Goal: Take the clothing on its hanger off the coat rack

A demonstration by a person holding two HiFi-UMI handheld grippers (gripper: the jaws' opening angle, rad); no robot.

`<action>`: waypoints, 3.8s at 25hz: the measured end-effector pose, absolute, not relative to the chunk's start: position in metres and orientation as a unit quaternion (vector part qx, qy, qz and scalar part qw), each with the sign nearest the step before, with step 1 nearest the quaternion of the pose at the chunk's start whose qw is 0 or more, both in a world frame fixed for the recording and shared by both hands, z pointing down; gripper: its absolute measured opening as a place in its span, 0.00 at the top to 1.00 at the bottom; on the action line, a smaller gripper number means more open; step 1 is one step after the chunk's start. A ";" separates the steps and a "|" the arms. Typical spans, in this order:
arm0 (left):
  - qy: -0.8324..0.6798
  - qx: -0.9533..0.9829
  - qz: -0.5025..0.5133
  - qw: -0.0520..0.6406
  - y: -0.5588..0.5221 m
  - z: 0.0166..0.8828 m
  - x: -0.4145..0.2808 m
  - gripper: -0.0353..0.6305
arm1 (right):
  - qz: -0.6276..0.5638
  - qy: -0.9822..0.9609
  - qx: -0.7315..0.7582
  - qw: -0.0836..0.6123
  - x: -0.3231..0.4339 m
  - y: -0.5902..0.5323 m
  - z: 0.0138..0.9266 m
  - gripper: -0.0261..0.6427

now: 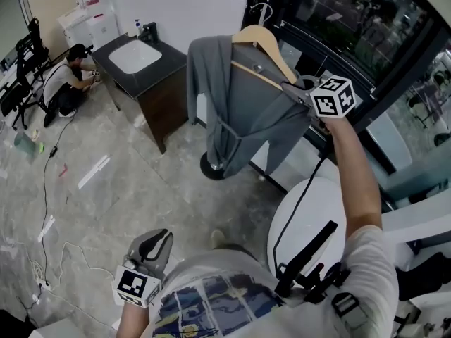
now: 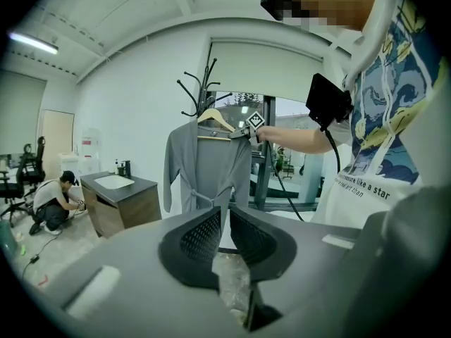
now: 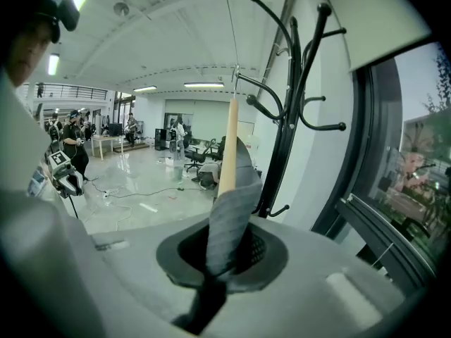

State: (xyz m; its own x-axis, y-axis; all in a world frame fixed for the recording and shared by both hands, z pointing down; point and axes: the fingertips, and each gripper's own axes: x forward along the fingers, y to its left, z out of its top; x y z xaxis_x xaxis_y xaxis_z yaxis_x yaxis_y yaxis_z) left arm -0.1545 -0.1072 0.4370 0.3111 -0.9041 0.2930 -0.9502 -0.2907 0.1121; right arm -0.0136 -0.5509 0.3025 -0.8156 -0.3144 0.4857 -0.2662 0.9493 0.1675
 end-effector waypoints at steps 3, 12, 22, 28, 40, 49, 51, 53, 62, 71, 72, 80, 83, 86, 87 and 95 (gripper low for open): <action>-0.579 0.800 0.089 0.128 -0.083 0.430 -0.158 0.88 | -0.048 -0.951 0.160 0.259 -0.007 -0.515 0.296 0.94; -0.565 0.812 0.092 0.115 -0.031 0.413 -0.160 0.89 | -0.049 -0.955 0.154 0.248 -0.009 -0.413 0.280 0.94; -0.524 0.841 0.091 0.097 0.013 0.413 -0.137 0.89 | -0.047 -0.957 0.138 0.252 0.019 -0.296 0.297 0.94; -0.508 0.851 0.090 0.099 0.028 0.417 -0.132 0.89 | -0.045 -0.957 0.125 0.257 0.023 -0.238 0.310 0.94; -0.492 0.860 0.084 0.101 0.038 0.425 -0.135 0.89 | -0.051 -0.961 0.106 0.252 0.009 -0.164 0.329 0.94; -0.485 0.862 0.096 0.109 0.031 0.423 -0.131 0.89 | -0.062 -0.960 0.104 0.253 0.005 -0.154 0.331 0.94; -0.484 0.862 0.098 0.112 0.032 0.423 -0.131 0.89 | -0.063 -0.960 0.102 0.254 0.003 -0.152 0.331 0.94; -0.483 0.863 0.098 0.114 0.033 0.424 -0.130 0.89 | -0.063 -0.959 0.102 0.256 0.002 -0.150 0.334 0.94; -0.481 0.863 0.095 0.117 0.035 0.431 -0.137 0.89 | -0.061 -0.957 0.105 0.263 -0.004 -0.141 0.346 0.94; -0.477 0.866 0.095 0.117 0.031 0.430 -0.136 0.89 | -0.061 -0.958 0.100 0.264 -0.007 -0.132 0.349 0.94; -0.477 0.866 0.095 0.116 0.034 0.432 -0.137 0.89 | -0.062 -0.957 0.100 0.264 -0.009 -0.128 0.350 0.94; -0.479 0.866 0.090 0.114 0.042 0.437 -0.143 0.89 | -0.066 -0.957 0.094 0.266 -0.017 -0.110 0.356 0.94; -0.480 0.865 0.090 0.113 0.042 0.437 -0.144 0.89 | -0.068 -0.958 0.091 0.265 -0.019 -0.108 0.357 0.94; -0.482 0.864 0.090 0.112 0.040 0.437 -0.144 0.89 | -0.069 -0.958 0.088 0.264 -0.019 -0.108 0.359 0.94; -0.482 0.864 0.090 0.113 0.040 0.437 -0.144 0.89 | -0.068 -0.958 0.087 0.265 -0.020 -0.108 0.359 0.94; -0.482 0.864 0.092 0.113 0.036 0.433 -0.142 0.89 | -0.070 -0.958 0.081 0.266 -0.020 -0.108 0.358 0.94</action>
